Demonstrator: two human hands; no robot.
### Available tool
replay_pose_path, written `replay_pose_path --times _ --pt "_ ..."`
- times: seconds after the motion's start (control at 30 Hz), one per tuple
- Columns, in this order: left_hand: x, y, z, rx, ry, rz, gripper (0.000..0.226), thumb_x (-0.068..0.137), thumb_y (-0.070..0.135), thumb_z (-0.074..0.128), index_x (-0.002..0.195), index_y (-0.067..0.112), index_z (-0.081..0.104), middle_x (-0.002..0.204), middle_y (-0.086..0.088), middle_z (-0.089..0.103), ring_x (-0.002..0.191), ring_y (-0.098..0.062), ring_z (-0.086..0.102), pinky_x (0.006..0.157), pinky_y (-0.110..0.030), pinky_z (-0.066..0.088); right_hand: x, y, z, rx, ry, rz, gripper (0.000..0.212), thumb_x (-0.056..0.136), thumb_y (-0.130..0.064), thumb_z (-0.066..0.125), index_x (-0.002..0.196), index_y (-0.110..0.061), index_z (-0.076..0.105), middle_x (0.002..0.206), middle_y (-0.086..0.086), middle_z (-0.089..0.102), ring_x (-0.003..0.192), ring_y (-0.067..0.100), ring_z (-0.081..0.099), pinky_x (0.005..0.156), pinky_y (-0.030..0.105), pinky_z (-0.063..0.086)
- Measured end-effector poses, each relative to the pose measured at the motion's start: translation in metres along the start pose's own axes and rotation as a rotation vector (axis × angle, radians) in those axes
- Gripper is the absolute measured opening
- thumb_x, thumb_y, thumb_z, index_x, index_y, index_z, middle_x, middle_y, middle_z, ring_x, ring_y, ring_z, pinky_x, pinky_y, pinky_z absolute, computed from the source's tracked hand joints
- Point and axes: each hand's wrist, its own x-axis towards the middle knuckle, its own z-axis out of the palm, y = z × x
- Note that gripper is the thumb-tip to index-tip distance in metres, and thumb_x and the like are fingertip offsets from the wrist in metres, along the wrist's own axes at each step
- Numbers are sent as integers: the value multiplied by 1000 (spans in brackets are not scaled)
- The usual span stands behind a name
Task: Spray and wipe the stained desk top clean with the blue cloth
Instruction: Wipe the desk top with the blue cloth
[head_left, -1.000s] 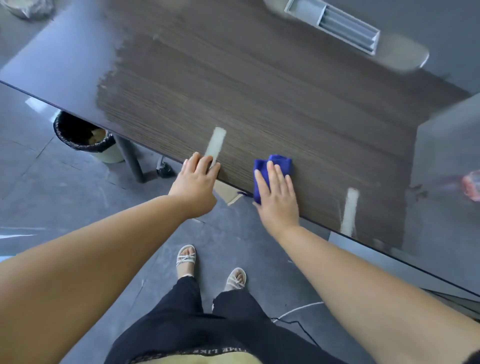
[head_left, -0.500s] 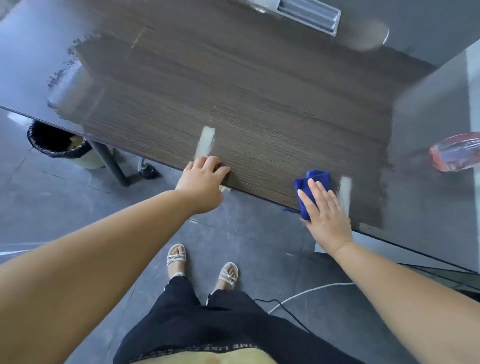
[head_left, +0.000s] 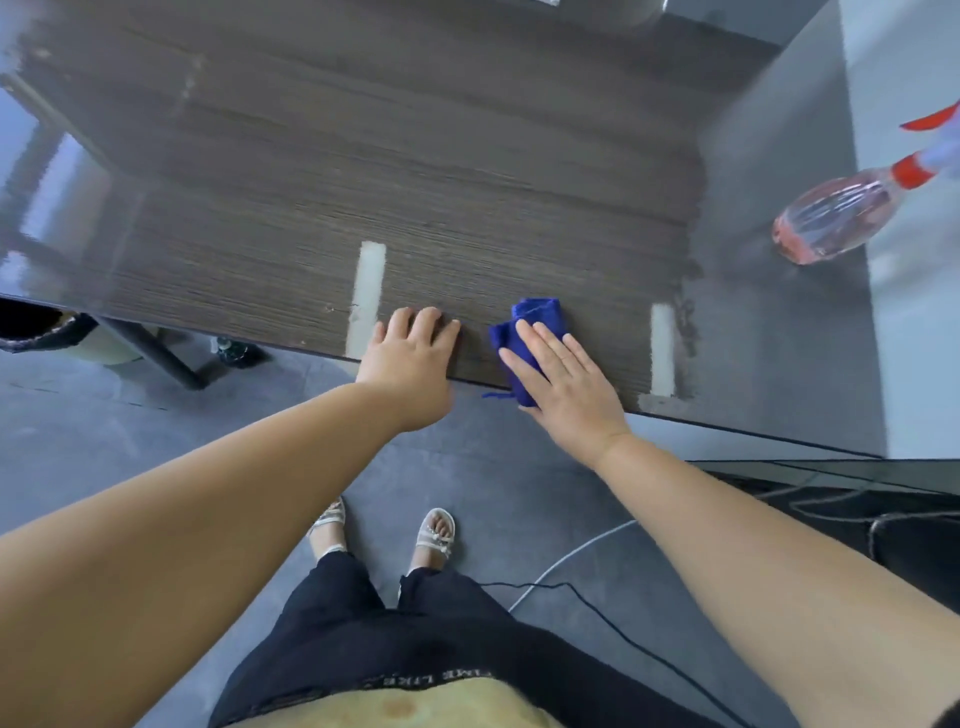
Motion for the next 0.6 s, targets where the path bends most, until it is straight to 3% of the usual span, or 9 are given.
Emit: replay_pose_path --times 0.13,0.27,0.5,0.6 --pt "1 3 5 183 -160 0 93 85 45 51 149 15 -11 156 -7 -9 143 -36 -6 115 -49 6 -67 58 -8 -68 -47 130 89 64 -20 86 138 -13 36 141 21 44 127 35 47 108 46 32" --pt "2 4 0 212 -246 -2 106 81 54 55 147 14 -18 156 -8 -18 143 -38 -12 116 -53 3 -60 43 -6 -36 -69 250 91 62 -22 87 136 -10 36 141 24 43 127 39 46 105 52 31" --pt "3 11 -1 240 -268 -40 113 76 58 57 147 14 -18 156 -10 -17 142 -39 -12 116 -53 5 11 -24 0 94 -2 194 82 63 -24 85 136 -11 49 142 21 44 130 34 45 107 48 32" --pt "4 17 -3 257 -278 -68 109 79 55 57 148 12 -16 156 -11 -16 142 -41 -9 116 -52 7 1 -8 -4 105 -26 104 81 66 -27 84 137 -14 48 144 17 43 131 32 44 107 44 33"
